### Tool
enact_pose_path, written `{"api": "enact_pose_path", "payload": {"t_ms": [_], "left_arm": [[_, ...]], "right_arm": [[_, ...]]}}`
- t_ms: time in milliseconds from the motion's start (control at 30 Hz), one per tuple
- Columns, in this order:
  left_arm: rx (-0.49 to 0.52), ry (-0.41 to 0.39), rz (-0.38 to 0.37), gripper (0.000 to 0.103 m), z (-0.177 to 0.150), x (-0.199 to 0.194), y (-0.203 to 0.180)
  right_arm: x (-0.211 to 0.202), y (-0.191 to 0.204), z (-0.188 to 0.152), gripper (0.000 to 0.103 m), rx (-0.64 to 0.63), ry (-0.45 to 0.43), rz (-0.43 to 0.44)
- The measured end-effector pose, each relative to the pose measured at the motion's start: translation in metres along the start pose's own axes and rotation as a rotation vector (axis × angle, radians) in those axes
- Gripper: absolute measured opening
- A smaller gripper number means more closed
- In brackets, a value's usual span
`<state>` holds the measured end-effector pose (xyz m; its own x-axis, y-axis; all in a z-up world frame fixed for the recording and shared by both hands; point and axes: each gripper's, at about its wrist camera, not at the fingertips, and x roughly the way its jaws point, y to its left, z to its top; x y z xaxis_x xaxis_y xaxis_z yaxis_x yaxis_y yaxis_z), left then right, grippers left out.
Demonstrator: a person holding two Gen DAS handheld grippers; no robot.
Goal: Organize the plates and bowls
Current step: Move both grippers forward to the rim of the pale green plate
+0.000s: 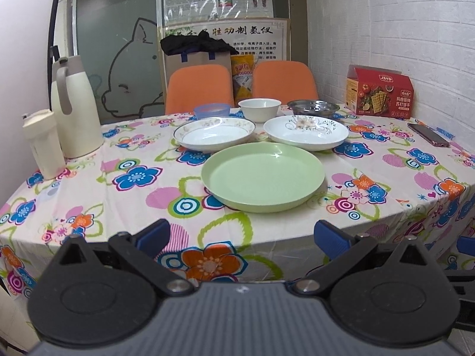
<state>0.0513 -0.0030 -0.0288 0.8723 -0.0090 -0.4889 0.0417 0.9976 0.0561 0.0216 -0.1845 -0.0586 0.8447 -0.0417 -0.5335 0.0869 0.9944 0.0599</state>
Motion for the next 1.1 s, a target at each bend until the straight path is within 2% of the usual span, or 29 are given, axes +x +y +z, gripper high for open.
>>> {"api": "enact_pose_path", "payload": {"t_ms": [267,367,533,633,767,800,867,1033,1100], "left_arm": [[0.01,0.048,0.004,0.103,0.021,0.027,0.005],[-0.021,0.03,0.018,0.103,0.035,0.035,0.021],[-0.072,0.033,0.09,0.103,0.065,0.066,0.066],[-0.131,0.059,0.082,0.103,0.078,0.09,0.101],[-0.196,0.107,0.04,0.103,0.089,0.116,0.131],[-0.191,0.112,0.047,0.103,0.091,0.12,0.132],[-0.167,0.137,0.036,0.103,0.094,0.131,0.129],[-0.182,0.256,-0.123,0.103,0.087,0.165,0.113],[-0.188,0.279,-0.153,0.103,0.085,0.176,0.105]], "right_arm": [[0.017,-0.015,0.019,0.089,0.027,0.018,-0.018],[0.024,-0.019,0.038,0.089,-0.006,-0.011,-0.027],[0.046,-0.029,0.081,0.088,-0.042,-0.049,-0.066],[0.054,-0.03,0.102,0.088,-0.025,-0.091,-0.02],[0.066,-0.011,0.12,0.089,-0.035,-0.139,0.127],[0.073,-0.004,0.123,0.089,-0.063,-0.119,0.159],[0.098,0.018,0.122,0.089,-0.136,-0.018,0.205],[0.135,0.049,0.107,0.088,-0.162,0.115,0.271],[0.143,0.053,0.103,0.088,-0.162,0.143,0.289]]}}
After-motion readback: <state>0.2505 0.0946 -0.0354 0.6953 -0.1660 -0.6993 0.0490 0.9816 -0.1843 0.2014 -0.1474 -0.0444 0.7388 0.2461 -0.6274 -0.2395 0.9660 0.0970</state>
